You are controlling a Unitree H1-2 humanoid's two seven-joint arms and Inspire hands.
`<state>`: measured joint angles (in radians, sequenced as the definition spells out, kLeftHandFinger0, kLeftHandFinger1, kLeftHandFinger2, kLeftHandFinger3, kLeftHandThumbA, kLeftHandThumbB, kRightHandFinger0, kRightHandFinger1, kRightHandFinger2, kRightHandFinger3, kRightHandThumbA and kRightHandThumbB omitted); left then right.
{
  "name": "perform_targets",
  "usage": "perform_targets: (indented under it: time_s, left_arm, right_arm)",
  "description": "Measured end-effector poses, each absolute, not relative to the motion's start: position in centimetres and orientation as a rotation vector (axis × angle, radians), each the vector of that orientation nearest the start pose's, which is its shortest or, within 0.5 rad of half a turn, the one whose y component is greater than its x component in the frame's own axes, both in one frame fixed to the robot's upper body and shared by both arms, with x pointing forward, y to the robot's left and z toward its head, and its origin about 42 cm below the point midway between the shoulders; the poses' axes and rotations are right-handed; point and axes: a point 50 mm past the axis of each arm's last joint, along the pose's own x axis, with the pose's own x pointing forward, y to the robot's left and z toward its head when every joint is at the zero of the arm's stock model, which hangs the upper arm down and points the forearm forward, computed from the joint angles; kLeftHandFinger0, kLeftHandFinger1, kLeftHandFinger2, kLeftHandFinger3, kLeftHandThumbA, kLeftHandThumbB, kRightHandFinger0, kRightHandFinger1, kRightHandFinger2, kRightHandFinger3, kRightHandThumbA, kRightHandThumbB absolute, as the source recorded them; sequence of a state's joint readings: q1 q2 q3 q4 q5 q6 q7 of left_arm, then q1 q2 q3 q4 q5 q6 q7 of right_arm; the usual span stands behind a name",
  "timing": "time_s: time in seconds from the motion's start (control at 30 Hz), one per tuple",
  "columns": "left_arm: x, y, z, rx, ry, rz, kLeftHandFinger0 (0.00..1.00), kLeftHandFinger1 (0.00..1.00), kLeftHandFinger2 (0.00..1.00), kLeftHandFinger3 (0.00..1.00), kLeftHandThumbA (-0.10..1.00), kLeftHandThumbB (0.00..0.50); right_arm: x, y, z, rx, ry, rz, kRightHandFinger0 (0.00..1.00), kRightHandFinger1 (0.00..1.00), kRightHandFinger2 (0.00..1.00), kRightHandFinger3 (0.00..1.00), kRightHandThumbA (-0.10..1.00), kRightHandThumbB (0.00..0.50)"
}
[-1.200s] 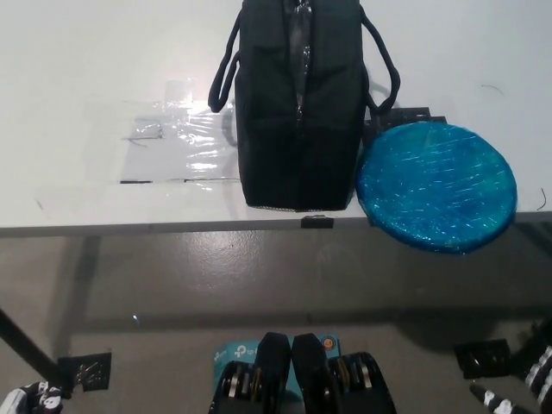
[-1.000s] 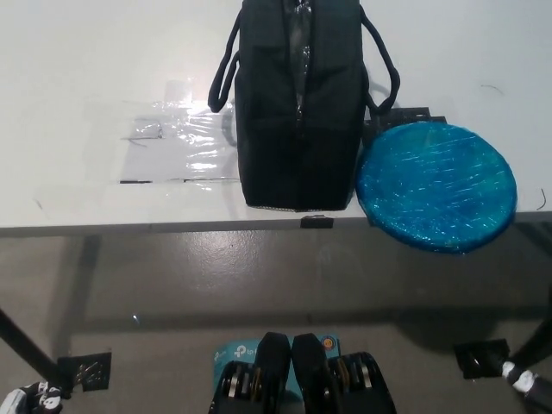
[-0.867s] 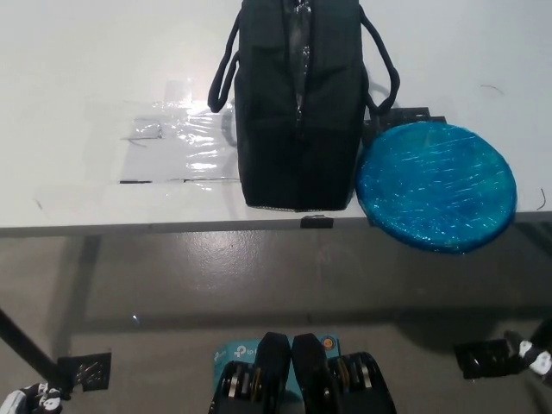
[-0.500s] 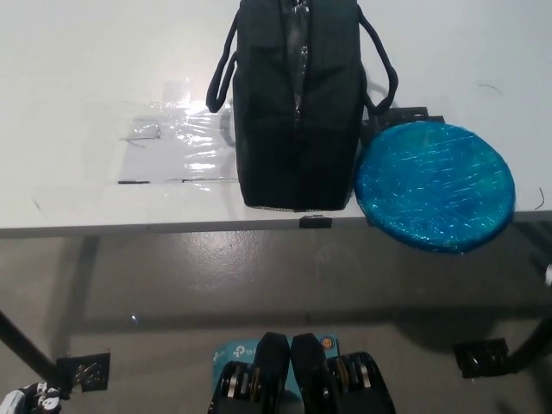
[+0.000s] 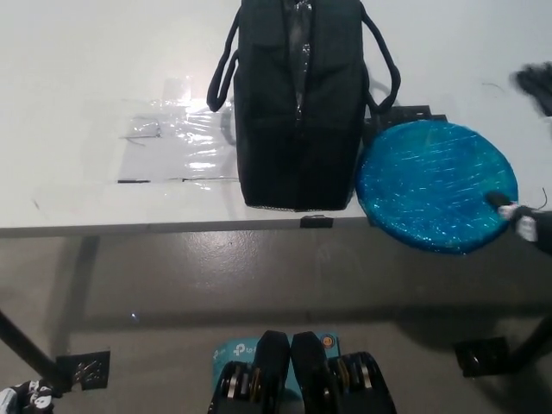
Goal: The robot uses its right hand to pick up a stack of plates kept in the middle of the desk and put it inside a bag kept next to it
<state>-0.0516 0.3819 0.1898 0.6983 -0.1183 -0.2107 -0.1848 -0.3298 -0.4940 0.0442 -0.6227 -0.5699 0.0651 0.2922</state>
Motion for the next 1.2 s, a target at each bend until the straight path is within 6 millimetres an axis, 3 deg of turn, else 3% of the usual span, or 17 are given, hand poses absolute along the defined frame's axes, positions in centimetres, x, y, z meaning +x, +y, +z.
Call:
perform_targets:
  time_s: [0.2, 0.23, 0.4, 0.53, 1.07, 1.2]
  left_arm:
    - [24.2, 42.5, -0.8, 0.179, 0.390, 0.135, 0.00, 0.02, 0.18, 0.22, -0.10, 0.500]
    - [24.2, 42.6, -0.7, 0.179, 0.390, 0.135, 0.00, 0.01, 0.21, 0.22, -0.10, 0.500]
    - [24.2, 42.6, -0.7, 0.179, 0.389, 0.135, 0.00, 0.01, 0.19, 0.22, -0.10, 0.500]
    - [24.2, 42.6, -0.7, 0.179, 0.389, 0.135, 0.00, 0.01, 0.17, 0.21, -0.10, 0.500]
    - [24.0, 42.7, -0.1, 0.170, 0.366, 0.143, 0.00, 0.01, 0.19, 0.20, -0.10, 0.500]
    - [23.9, 42.7, -0.1, 0.169, 0.366, 0.144, 0.00, 0.00, 0.18, 0.20, -0.10, 0.500]
  right_arm:
    - [32.6, -24.6, 32.0, -1.179, -0.640, 0.265, 1.00, 1.00, 1.00, 1.00, 0.86, 0.459]
    - [32.9, -24.6, 31.5, -1.185, -0.620, 0.278, 1.00, 1.00, 1.00, 1.00, 0.92, 0.466]
    - [34.4, -24.1, 28.9, -1.212, -0.533, 0.347, 1.00, 1.00, 1.00, 1.00, 0.94, 0.467]
    - [34.6, -24.0, 28.4, -1.223, -0.520, 0.358, 1.00, 1.00, 1.00, 1.00, 0.99, 0.457]
    - [33.5, -24.1, 26.6, -1.233, -0.477, 0.362, 1.00, 1.00, 1.00, 1.00, 1.00, 0.448]
    - [33.8, -24.1, 25.9, -1.233, -0.444, 0.357, 1.00, 1.00, 1.00, 1.00, 1.00, 0.473]
